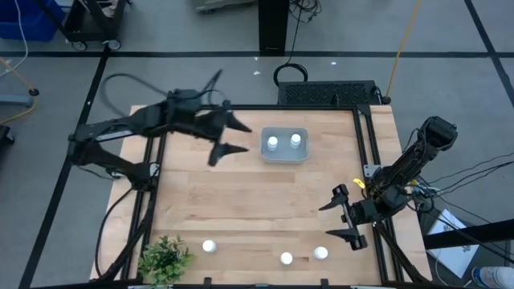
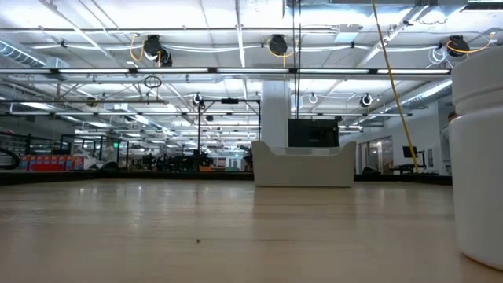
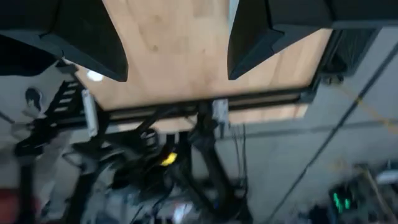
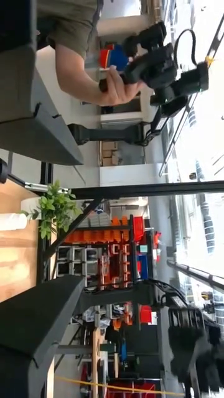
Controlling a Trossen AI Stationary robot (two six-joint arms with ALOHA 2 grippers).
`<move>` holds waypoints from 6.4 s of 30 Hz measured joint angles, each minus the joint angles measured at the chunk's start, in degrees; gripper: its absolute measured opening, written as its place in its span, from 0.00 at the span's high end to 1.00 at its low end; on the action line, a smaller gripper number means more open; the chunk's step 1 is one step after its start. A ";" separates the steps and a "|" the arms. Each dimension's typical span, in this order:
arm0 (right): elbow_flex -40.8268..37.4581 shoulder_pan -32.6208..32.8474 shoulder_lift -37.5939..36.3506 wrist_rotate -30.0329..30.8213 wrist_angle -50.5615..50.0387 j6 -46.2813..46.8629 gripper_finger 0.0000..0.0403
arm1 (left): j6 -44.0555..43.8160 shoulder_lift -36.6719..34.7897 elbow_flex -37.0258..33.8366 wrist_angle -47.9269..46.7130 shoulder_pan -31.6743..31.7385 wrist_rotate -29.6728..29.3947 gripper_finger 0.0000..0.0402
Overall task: Pick and place pill bottles into a basket
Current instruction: Put the white medicine bottle into the gray bin
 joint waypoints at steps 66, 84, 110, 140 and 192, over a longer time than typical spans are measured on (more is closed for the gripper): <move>45.66 -1.63 12.41 7.90 -93.01 47.31 0.27 | -9.77 -28.28 -61.70 59.58 -18.12 -7.56 0.32; 48.33 -6.82 19.29 -22.89 -114.06 84.51 0.27 | -9.44 -28.28 -61.68 58.71 -18.12 -7.56 0.32; 48.19 -6.88 28.90 -40.32 -112.38 99.03 0.27 | -9.35 -28.26 -61.66 58.40 -18.12 -7.58 0.32; 48.19 -6.66 30.95 -39.13 -112.67 98.65 0.30 | -9.38 -28.26 -61.66 58.07 -18.10 -7.52 0.32; 48.15 -6.40 24.42 -15.38 -116.62 86.28 0.62 | -9.57 -28.27 -61.66 57.94 -18.10 -7.62 0.32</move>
